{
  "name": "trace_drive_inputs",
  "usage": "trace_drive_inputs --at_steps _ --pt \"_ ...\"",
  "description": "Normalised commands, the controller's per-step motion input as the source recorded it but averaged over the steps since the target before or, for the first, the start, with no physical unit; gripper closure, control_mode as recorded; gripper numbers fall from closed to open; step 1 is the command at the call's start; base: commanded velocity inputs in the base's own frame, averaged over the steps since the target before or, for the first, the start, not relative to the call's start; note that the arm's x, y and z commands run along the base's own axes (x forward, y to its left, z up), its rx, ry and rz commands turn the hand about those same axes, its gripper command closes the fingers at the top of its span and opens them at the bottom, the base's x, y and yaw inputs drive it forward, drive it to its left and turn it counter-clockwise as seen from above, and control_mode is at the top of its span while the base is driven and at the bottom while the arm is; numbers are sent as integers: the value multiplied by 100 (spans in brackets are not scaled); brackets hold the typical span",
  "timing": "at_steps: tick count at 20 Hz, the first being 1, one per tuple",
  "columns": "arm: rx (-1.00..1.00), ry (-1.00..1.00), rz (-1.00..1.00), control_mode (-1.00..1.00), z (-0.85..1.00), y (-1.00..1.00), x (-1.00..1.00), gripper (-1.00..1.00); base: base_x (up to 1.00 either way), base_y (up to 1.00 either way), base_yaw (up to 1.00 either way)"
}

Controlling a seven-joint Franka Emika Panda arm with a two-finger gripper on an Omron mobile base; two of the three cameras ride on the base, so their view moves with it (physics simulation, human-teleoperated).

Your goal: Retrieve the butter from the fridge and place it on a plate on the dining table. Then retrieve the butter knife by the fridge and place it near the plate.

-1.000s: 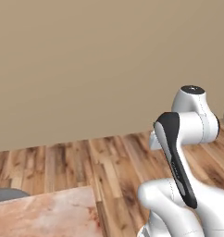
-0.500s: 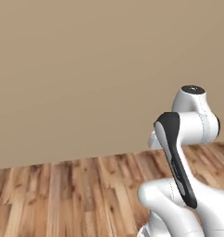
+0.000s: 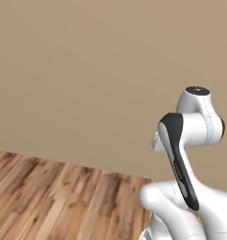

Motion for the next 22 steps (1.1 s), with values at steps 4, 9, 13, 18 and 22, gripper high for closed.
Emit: trace_drive_inputs --at_steps 4,9,13,18,22 --pt "0 0 0 100 0 0 0 100 78 -23 82" --pt "0 0 0 100 0 0 0 100 73 -16 85" --pt "0 0 0 100 0 0 0 100 75 -15 84" --pt "0 0 0 100 0 0 0 100 79 -20 82" --pt "0 0 0 100 0 0 0 100 64 -61 59"
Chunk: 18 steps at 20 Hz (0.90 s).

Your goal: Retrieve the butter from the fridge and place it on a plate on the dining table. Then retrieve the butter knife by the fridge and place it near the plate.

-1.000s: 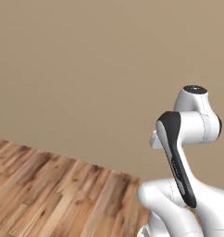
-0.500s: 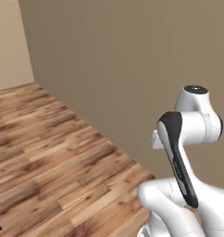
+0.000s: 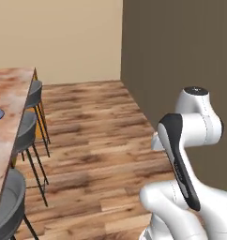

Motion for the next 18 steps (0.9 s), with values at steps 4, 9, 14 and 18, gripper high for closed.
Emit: trace_drive_inputs --at_steps 4,9,14,18 --pt "0 0 0 100 0 0 0 100 79 -44 70" --pt "0 0 0 100 0 0 0 100 81 -34 76" --pt "0 0 0 100 0 0 0 100 99 -59 60" --pt "0 0 0 100 0 0 0 100 98 -78 55"
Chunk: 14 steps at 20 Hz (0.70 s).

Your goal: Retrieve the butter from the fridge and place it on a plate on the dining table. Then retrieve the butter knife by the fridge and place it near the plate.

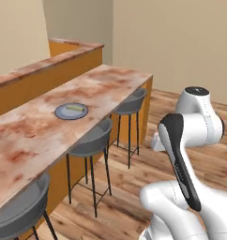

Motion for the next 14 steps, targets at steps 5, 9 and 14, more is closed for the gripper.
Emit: trace_drive_inputs --at_steps 5,9,14 --pt "0 0 0 100 0 0 0 100 90 -54 67" --pt "0 0 0 100 0 0 0 100 81 -87 55" --pt "0 0 0 100 0 0 0 100 81 -83 56"
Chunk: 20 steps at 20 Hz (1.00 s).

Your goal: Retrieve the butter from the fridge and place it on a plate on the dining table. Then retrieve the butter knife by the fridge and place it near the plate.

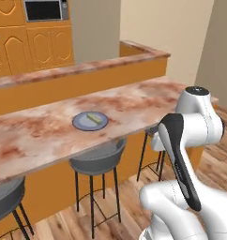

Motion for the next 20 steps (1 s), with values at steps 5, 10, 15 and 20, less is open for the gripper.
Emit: trace_drive_inputs --at_steps 5,10,15,20 --pt "0 0 0 100 0 0 0 100 86 -78 57" --pt "0 0 0 100 0 0 0 100 81 -45 46" --pt "0 0 0 100 0 0 0 100 59 -32 21" --pt "0 0 0 100 0 0 0 100 27 -41 3"
